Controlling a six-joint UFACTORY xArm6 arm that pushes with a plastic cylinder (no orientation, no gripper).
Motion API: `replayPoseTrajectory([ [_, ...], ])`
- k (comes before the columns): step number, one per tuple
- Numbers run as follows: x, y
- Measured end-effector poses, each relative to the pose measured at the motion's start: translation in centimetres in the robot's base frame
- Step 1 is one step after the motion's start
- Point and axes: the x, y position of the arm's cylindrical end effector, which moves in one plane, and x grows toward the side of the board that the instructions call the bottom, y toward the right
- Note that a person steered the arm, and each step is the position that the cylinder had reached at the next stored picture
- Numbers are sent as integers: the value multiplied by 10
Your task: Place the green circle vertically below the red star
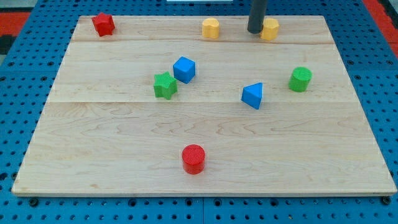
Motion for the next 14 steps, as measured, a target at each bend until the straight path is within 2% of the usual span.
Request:
replayPoseTrajectory([
  [4, 1, 6],
  [6, 49, -18],
  [7, 83, -66],
  [8, 112, -62],
  [9, 94, 2],
  [10, 95, 76],
  [11, 129, 89],
  [12, 164, 76],
  [13, 171, 12],
  [14, 204, -16],
])
